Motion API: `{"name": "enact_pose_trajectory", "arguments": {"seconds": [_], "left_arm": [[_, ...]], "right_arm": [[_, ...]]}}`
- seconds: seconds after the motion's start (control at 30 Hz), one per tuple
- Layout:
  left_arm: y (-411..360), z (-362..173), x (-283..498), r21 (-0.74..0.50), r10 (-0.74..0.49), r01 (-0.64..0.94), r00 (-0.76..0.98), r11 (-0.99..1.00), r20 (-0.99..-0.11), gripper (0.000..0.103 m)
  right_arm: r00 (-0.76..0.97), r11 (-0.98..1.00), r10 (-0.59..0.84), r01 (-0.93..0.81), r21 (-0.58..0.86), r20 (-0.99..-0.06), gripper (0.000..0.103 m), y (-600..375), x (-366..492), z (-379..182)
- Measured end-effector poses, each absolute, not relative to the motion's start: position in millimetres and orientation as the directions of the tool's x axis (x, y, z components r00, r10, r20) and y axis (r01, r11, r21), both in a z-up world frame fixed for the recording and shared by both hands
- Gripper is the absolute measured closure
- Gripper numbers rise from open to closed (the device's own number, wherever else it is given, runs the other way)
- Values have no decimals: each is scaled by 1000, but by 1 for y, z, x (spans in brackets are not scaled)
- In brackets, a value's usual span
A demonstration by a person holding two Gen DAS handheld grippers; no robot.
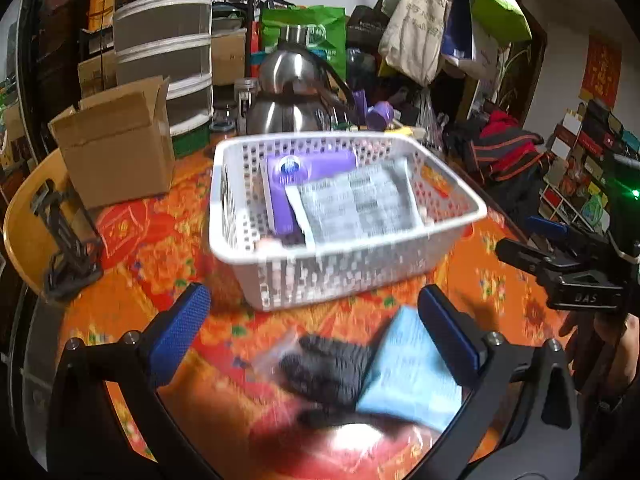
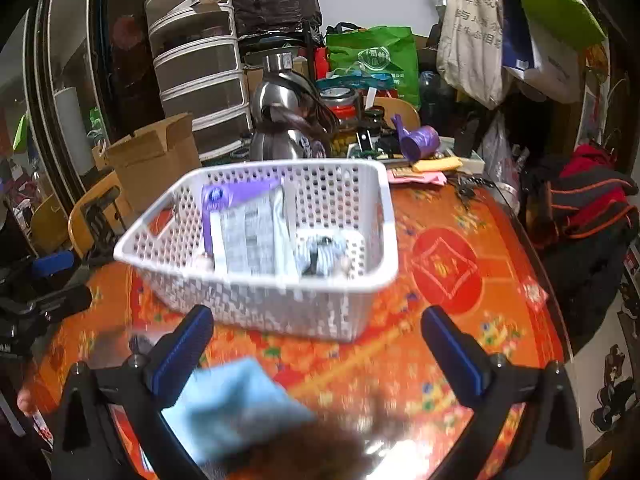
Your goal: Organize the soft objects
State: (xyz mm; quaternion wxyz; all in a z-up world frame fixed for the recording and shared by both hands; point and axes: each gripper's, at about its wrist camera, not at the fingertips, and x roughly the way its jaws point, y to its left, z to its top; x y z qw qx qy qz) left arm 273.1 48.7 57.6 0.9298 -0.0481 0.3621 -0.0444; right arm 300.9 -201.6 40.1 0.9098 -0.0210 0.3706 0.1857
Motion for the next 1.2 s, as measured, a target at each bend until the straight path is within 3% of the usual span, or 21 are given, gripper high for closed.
{"name": "enact_pose_trajectory", "arguments": {"seconds": [0.33,0.47,0.53,0.67,0.73,0.97,1.2], "left_arm": [[35,-5,222,-181,-180,70,675,981,-715,0],[24,-20,210,-195,-215,105,661,975,-719,2],[19,-25,205,-182,-218,123,663,975,-716,6],[12,-29,206,-187,-247,161,657,969,-712,24],[7,-34,209,-183,-264,192,645,964,-717,25],[-1,-40,218,-203,-336,278,618,939,-711,38],[-1,-40,213,-211,-369,314,625,926,-688,40]], "right_arm": [[545,890,422,-400,218,-725,2,-215,255,-33],[522,879,439,-420,227,-732,18,-216,248,-47],[517,878,434,-428,216,-738,20,-216,247,-53],[482,862,447,-456,221,-753,35,-212,255,-64],[471,855,448,-474,210,-760,40,-208,258,-68],[430,814,480,-542,206,-765,41,-203,272,-74],[411,785,582,-509,352,-702,41,-218,270,-68]]}}
